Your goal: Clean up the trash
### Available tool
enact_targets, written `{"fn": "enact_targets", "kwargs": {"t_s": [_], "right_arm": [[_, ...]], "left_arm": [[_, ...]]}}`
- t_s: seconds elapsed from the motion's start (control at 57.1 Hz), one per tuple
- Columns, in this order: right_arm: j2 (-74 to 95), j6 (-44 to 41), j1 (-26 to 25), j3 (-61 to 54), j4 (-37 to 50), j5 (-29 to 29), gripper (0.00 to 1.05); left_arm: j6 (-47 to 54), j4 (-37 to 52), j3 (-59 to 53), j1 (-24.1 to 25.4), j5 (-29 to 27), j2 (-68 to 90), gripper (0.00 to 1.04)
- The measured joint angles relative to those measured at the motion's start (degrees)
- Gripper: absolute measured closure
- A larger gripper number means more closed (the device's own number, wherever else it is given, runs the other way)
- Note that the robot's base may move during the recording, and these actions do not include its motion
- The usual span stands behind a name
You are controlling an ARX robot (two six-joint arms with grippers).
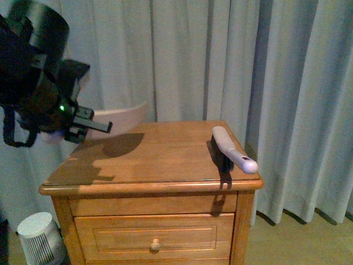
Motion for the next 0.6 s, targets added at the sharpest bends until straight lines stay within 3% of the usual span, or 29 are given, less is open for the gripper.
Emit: {"fn": "enact_targets", "kwargs": {"t_s": [0.158, 0.263, 0.595], "right_arm": [[0.00, 0.00, 0.00, 0.00, 0.00, -0.02, 0.07], [0.00, 0.00, 0.00, 0.00, 0.00, 0.00, 0.07], [0.00, 0.00, 0.00, 0.00, 0.00, -0.02, 0.07]], "left_arm": [[5.44, 13.81, -11.93, -0.35, -0.04, -13.70, 0.76], [6.86, 17.73, -18.51, -1.16, 0.13, -22.08, 0.76], [7.13, 18.05, -38.32, -3.78, 2.56, -49.05, 0.76]]}}
